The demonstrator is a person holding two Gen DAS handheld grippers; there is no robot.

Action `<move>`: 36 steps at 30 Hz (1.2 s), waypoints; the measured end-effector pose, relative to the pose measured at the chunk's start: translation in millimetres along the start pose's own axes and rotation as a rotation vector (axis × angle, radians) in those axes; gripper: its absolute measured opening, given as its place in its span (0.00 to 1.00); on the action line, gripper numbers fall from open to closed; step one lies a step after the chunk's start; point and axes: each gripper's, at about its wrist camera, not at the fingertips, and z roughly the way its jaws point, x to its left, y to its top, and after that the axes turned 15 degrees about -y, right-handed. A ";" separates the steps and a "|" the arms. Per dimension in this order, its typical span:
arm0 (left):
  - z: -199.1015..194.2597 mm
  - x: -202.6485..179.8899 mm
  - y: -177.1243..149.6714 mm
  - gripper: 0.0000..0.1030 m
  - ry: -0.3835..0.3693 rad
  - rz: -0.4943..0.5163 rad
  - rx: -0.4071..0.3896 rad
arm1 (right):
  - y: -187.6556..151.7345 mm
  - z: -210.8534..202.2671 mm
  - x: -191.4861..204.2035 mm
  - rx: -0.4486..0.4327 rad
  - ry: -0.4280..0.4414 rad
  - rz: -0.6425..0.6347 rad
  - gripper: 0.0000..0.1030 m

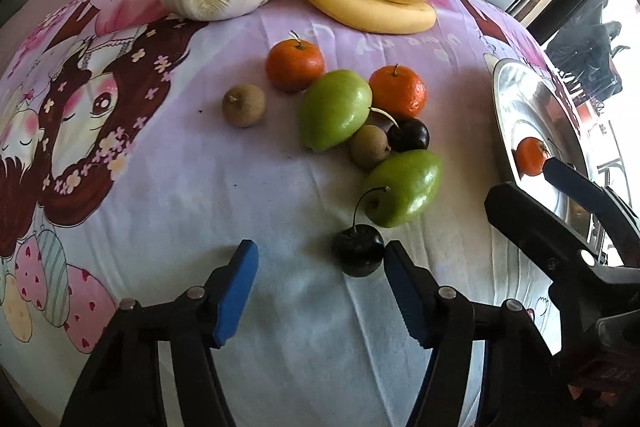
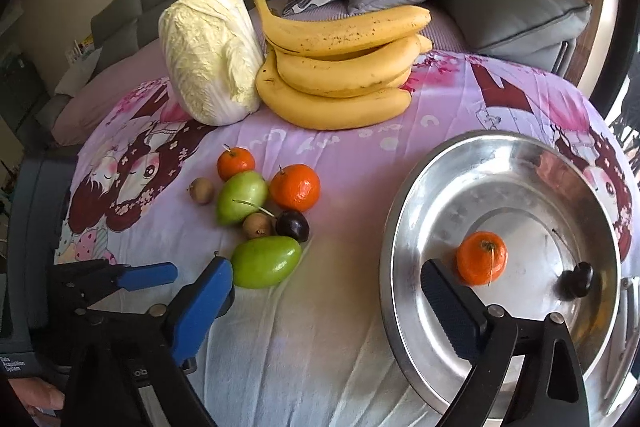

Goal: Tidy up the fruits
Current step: 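Grasp a black cherry by its body with the left tool while the right tool approaches a green mango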

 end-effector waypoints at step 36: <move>-32.6 44.1 -5.6 0.28 -0.052 -0.156 -0.083 | -7.5 8.3 22.1 0.004 0.036 -0.073 0.85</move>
